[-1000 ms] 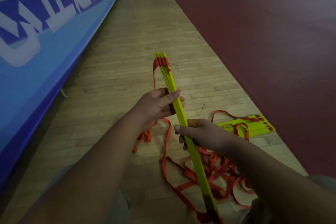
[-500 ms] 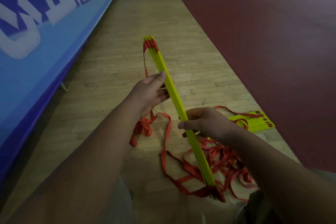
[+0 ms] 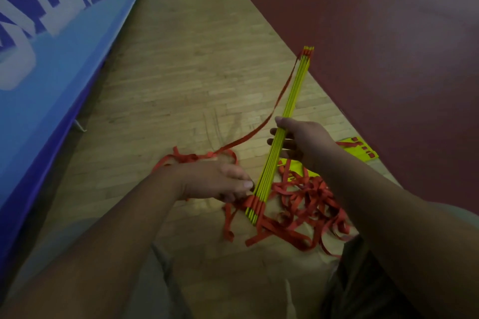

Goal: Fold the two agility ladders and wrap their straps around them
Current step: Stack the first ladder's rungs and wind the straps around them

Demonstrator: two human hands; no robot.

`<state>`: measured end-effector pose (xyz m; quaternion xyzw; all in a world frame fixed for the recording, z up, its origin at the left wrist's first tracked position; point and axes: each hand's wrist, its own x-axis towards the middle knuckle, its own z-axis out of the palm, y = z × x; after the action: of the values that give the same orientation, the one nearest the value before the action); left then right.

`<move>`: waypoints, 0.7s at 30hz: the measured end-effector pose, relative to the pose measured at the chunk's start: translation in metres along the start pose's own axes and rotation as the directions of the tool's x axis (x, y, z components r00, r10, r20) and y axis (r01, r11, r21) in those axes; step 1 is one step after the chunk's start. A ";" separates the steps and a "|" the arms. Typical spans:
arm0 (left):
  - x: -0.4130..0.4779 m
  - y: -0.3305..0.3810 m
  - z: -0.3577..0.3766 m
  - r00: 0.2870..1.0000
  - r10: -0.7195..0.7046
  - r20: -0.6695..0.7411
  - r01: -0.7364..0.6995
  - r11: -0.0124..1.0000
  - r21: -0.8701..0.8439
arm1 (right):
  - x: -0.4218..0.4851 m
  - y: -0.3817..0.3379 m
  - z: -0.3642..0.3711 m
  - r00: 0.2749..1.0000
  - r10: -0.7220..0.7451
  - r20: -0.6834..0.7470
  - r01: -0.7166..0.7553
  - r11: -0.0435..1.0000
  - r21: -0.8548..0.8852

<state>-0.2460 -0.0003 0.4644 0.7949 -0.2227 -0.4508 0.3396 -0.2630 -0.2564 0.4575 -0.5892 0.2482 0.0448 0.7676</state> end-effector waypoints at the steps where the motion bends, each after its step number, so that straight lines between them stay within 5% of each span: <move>1: -0.001 -0.002 0.000 1.000 0.002 0.004 -0.002 1.000 -0.006 | 0.000 0.001 -0.003 1.000 0.001 -0.011 -0.002 1.000 -0.007; 21: 0.009 0.007 0.012 0.995 0.076 0.057 -0.084 0.987 0.141 | 0.010 0.009 -0.016 0.998 0.035 0.043 -0.030 0.993 -0.114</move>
<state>-0.2519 -0.0153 0.4602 0.7957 -0.2948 -0.4401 0.2937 -0.2630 -0.2703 0.4426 -0.6267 0.2374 0.0844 0.7374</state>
